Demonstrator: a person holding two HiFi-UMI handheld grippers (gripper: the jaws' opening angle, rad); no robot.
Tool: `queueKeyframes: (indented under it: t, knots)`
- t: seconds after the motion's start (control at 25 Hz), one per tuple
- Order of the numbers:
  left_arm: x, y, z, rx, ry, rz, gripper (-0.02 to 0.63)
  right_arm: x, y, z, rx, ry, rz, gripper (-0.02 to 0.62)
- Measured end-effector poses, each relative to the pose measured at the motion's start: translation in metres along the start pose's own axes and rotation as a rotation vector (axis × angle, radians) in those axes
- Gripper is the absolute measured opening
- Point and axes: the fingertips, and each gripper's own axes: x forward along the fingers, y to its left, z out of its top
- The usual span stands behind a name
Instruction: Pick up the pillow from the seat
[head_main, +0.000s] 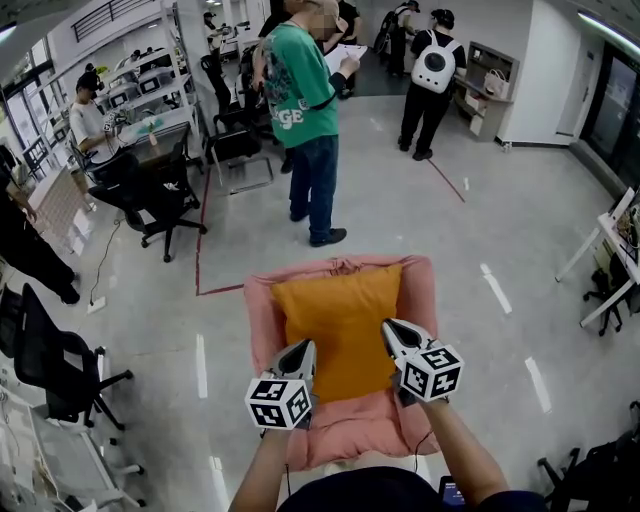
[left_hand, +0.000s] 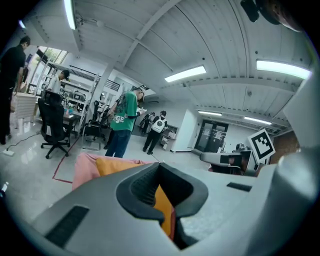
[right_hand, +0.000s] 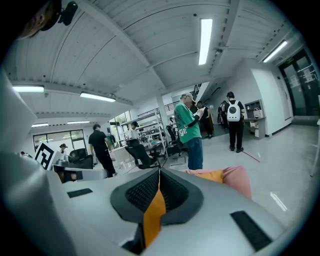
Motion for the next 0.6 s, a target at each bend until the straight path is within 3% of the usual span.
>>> queueKeyframes:
  t: [0.2,0.6]
  knots:
    - [0.019,0.013,-0.010,-0.019,0.033,0.016,0.005,0.014,-0.016,-0.014,-0.016,0.051,-0.008,0.021]
    - [0.061,0.015,-0.030,0.017,0.113,-0.004,0.005,0.040,-0.048,-0.030,0.020,0.105,-0.008,0.023]
